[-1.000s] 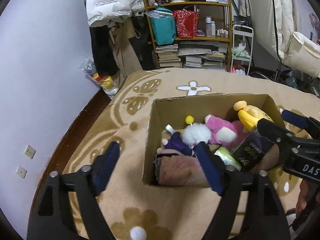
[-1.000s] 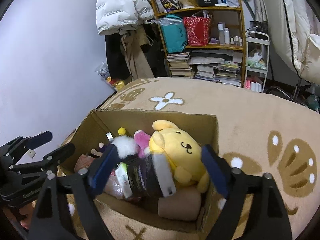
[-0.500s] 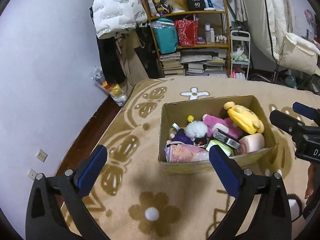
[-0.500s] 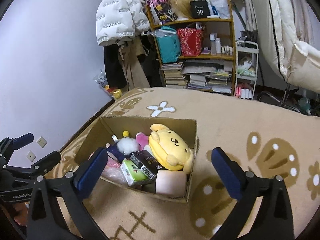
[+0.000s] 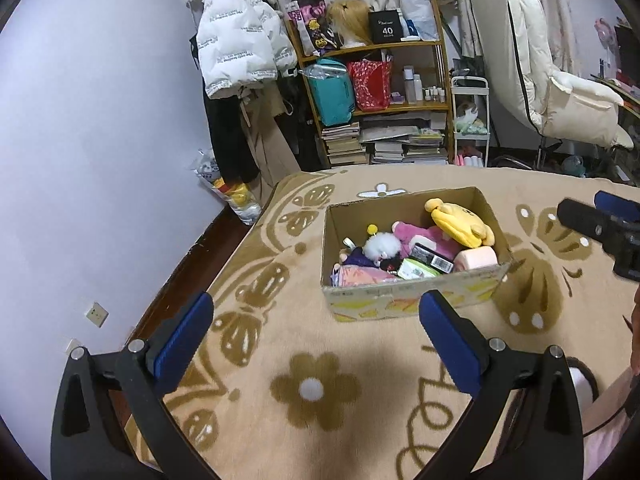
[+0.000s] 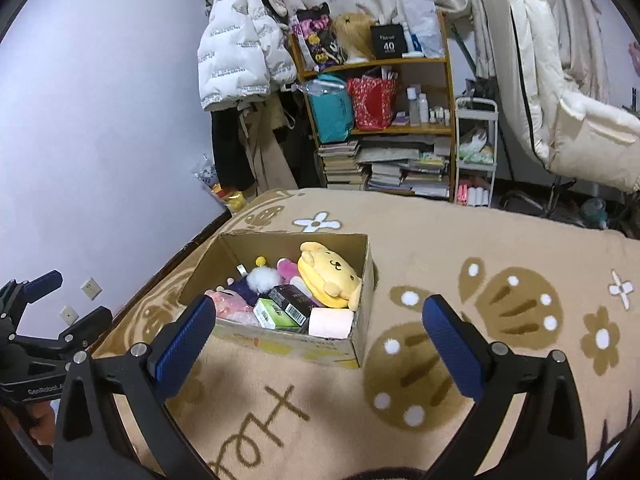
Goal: Organize soft objects
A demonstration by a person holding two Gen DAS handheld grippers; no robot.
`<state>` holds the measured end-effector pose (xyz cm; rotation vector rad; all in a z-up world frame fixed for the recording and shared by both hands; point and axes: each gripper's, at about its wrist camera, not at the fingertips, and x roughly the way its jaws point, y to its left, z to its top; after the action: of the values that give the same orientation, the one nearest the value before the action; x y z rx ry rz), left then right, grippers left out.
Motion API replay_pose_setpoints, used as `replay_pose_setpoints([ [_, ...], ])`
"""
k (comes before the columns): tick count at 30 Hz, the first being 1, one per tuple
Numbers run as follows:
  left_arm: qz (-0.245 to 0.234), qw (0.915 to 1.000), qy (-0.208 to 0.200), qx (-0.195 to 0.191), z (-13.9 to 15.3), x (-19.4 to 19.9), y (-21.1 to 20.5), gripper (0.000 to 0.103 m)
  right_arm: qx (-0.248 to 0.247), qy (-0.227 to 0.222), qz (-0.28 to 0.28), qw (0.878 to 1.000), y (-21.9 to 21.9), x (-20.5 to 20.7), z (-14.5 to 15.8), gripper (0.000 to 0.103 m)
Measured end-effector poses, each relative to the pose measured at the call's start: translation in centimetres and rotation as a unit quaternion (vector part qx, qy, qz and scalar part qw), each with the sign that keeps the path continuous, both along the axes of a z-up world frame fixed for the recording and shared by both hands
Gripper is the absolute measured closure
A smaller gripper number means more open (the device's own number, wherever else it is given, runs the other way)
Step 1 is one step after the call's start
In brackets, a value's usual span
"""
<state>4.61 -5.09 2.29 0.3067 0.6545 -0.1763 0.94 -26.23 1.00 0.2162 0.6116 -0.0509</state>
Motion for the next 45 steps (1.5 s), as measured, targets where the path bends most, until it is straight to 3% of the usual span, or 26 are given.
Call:
replay_pose_setpoints([
  [5, 0.024, 0.9995, -0.019, 0.003, 0.3, -2.6, 0.9, 0.001, 0.010, -0.013, 0.000, 1.000, 0.1, -1.9, 0.7, 0.000],
  [13, 0.043, 0.9979, -0.035, -0.034, 0.6, -5.5, 2.9, 0.001, 0.014, -0.038, -0.004, 0.999, 0.1, -4.5, 0.7, 0.000],
  [18, 0.038, 0.9985, -0.034, -0.021, -0.4, -5.9, 2.9, 0.001, 0.008, -0.046, -0.009, 0.999, 0.1, -5.2, 0.3, 0.000],
  [45, 0.000, 0.9999, 0.002, -0.015, -3.1, -3.8, 0.2, 0.001, 0.000, 0.022, 0.000, 1.000, -0.2, -3.6, -3.5, 0.000],
])
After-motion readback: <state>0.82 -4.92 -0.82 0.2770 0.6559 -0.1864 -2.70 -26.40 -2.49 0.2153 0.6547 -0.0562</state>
